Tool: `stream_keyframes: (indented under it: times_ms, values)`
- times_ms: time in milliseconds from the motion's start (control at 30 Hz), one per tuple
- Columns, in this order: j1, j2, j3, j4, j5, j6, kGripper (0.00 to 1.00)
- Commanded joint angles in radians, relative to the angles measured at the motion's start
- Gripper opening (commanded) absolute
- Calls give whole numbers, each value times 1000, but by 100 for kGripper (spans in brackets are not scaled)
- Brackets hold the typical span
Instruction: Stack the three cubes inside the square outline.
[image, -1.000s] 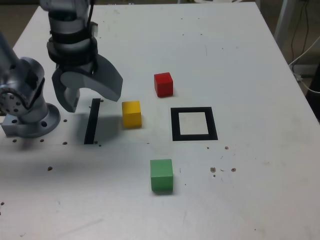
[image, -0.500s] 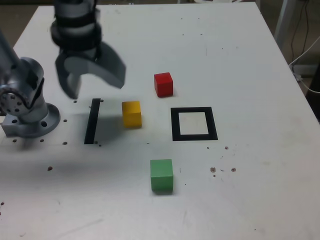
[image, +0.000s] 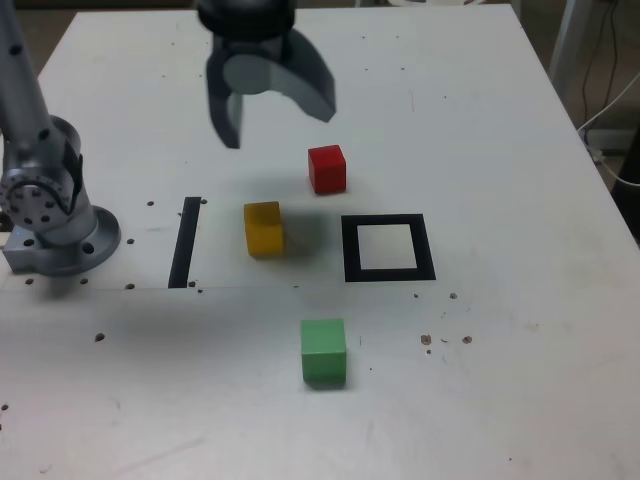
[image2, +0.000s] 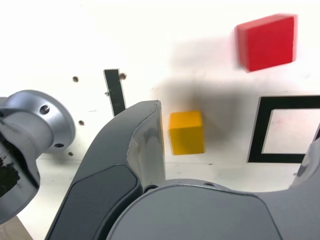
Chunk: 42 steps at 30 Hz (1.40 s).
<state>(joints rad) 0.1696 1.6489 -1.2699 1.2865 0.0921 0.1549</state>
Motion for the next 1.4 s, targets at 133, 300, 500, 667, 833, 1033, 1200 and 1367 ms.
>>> stream_keyframes:
  times_ms: [133,300,500,667,833,1033,1200,1367]
  values:
    - [60,105,-84,-5,-12,43,97]
    - [104,167,-110,-29,-17,59,95]
    - [140,210,-85,-64,-32,63,94]
    - [145,258,-93,-56,-73,69,93]
    - [148,292,-93,-88,-75,72,93]
    - [156,345,-91,-138,-62,72,92]
    - [163,377,-97,-151,-59,70,87]
    - [167,378,-101,-151,-52,61,72]
